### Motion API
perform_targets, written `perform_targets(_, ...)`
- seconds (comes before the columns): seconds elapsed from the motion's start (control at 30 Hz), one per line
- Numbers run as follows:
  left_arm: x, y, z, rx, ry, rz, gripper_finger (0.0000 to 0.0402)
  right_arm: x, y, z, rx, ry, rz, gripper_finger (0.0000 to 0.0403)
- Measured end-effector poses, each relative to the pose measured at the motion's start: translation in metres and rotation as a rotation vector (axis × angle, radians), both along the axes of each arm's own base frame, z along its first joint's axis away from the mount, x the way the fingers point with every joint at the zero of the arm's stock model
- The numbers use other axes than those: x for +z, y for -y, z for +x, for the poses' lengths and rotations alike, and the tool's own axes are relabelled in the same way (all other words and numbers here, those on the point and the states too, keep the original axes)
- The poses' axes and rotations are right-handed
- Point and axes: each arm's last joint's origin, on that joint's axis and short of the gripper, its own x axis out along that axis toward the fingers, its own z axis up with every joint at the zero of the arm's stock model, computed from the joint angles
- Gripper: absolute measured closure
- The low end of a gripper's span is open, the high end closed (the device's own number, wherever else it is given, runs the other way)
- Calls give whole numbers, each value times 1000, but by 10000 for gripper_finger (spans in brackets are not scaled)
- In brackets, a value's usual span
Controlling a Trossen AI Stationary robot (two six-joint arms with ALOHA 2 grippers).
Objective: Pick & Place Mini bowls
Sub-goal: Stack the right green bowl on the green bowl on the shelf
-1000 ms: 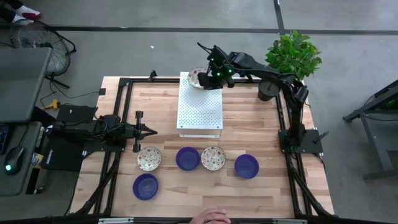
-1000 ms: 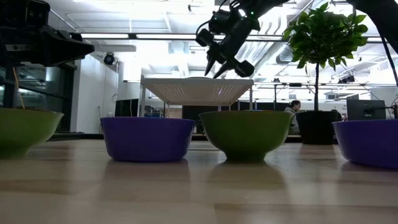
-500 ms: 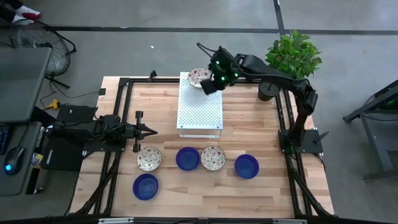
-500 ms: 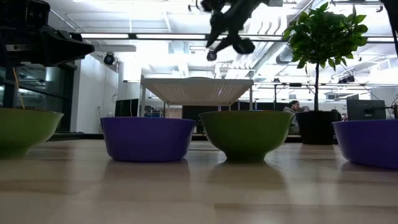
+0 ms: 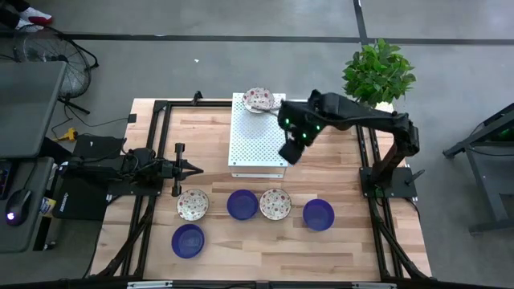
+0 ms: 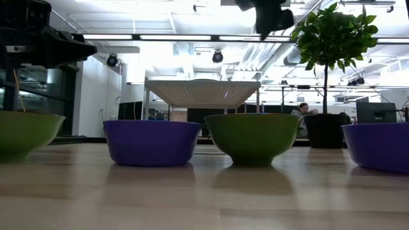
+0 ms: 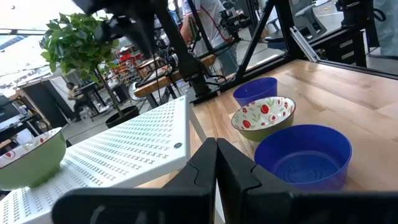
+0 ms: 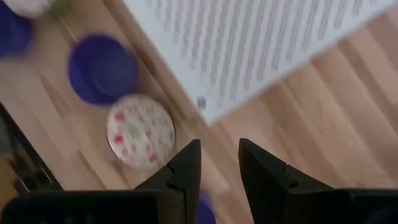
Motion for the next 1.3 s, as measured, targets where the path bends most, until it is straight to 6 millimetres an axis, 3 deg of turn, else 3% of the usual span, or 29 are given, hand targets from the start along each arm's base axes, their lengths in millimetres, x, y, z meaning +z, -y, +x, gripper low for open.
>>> perform_targets(0.3,0,0,0,0,0,0,401,-21,-41,-6,74,-177,-77,306)
perform_targets(0.5,0,0,0,0,0,0,401,-60,-68,-7,67,-281,-114,306)
perform_targets(0.8,0,0,0,0,0,0,401,-119,-103,-5,-35,-251,-16,299)
perform_targets(1.03,0,0,0,0,0,0,401,-147,-116,-3,-162,-185,86,246)
perform_targets(1.3,0,0,0,0,0,0,401,-160,-112,4,-285,-110,143,218)
